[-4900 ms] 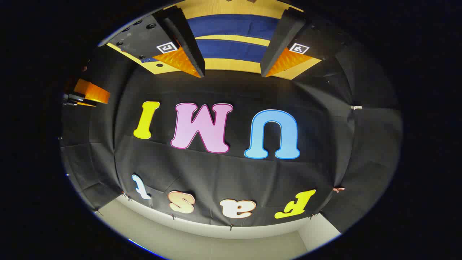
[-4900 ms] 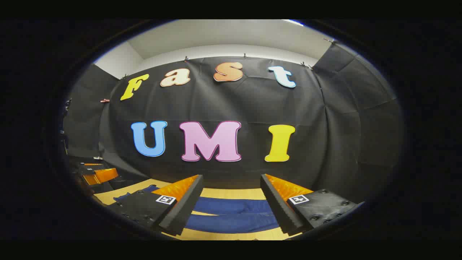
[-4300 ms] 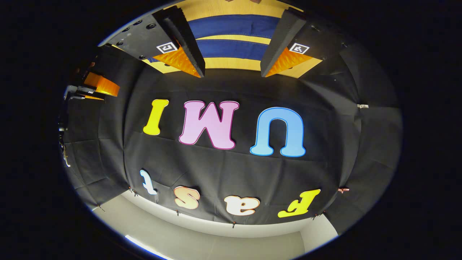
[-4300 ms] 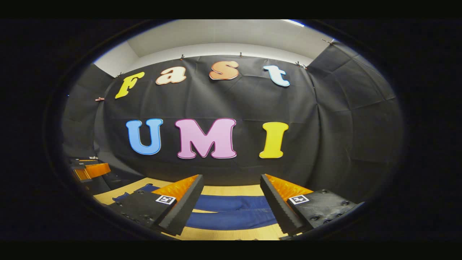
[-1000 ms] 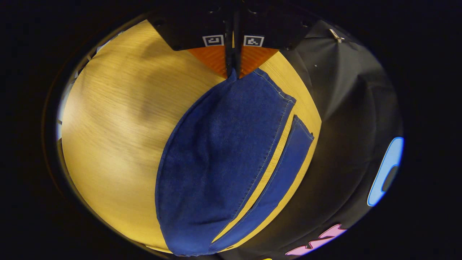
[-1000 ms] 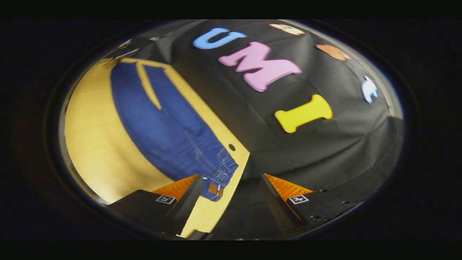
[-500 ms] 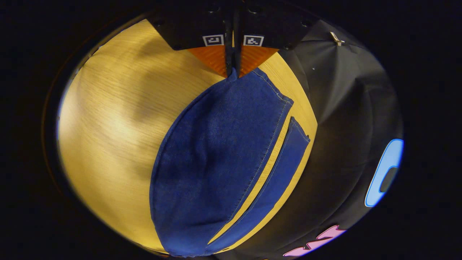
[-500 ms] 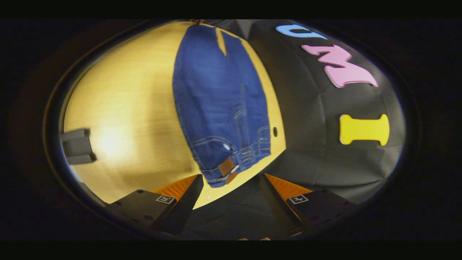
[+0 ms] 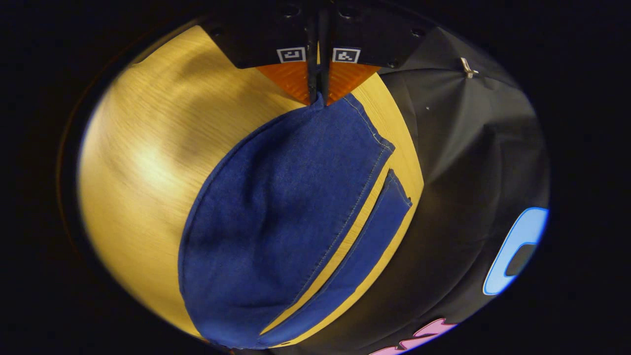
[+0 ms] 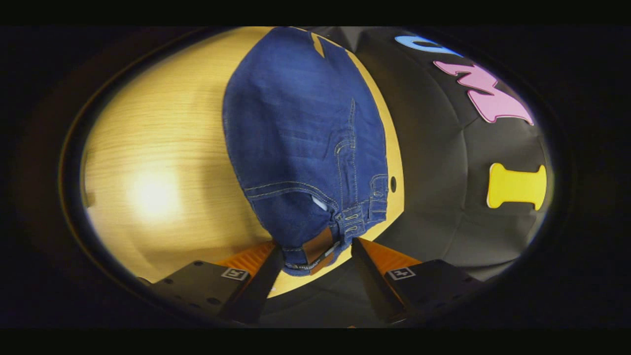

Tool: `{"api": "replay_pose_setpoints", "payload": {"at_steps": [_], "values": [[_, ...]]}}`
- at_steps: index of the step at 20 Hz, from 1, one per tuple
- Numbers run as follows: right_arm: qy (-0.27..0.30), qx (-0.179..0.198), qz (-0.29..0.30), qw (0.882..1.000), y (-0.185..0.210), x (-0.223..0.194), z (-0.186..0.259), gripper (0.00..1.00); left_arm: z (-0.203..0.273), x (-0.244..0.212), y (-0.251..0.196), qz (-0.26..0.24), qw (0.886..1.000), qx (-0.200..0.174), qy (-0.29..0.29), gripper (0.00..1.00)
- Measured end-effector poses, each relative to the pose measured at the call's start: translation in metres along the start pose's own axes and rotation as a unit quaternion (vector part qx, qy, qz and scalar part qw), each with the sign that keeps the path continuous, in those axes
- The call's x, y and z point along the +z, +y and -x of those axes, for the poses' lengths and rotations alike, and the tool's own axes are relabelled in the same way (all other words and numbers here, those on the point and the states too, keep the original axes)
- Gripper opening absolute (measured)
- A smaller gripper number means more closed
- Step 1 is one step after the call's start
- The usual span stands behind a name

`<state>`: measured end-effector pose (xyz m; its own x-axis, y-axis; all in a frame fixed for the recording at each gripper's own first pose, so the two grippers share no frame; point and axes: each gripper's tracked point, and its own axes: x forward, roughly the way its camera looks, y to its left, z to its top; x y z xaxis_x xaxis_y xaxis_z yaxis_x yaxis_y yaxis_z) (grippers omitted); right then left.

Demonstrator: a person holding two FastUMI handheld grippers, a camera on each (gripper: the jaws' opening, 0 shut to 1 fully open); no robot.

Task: Grasp the waist and the cuffs of the jeans and fold them to make the two legs overlap; first hold the waist and fold one-third of the jeans toward the cuffs, then hold the cuffs and fold the remaining one-third in the same direction to finish folding.

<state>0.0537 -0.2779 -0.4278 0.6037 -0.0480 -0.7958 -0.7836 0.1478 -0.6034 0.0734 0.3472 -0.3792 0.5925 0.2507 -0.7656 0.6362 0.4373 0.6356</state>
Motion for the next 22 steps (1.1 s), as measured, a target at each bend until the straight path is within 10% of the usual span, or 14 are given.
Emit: {"api": "replay_pose_setpoints", "payload": {"at_steps": [2, 8, 16, 22], "values": [[0.003, 0.002, 0.000, 1.000, -0.001, 0.000, -0.007, 0.55, -0.001, -0.001, 0.001, 0.013, 1.000, 0.010, 0.004, 0.06], [0.001, 0.006, 0.012, 1.000, 0.001, 0.000, -0.013, 0.08, -0.002, 0.000, 0.000, 0.016, 1.000, 0.020, 0.017, 0.06], [-0.013, 0.012, -0.033, 0.999, -0.038, 0.008, 0.004, 0.02, 0.002, 0.011, 0.015, 0.110, 0.992, -0.053, 0.023, 0.01], [-0.028, -0.010, -0.117, 0.993, -0.146, 0.039, 0.010, 0.08, 0.034, 0.071, 0.101, 0.279, 0.958, -0.069, -0.024, 0.06]]}}
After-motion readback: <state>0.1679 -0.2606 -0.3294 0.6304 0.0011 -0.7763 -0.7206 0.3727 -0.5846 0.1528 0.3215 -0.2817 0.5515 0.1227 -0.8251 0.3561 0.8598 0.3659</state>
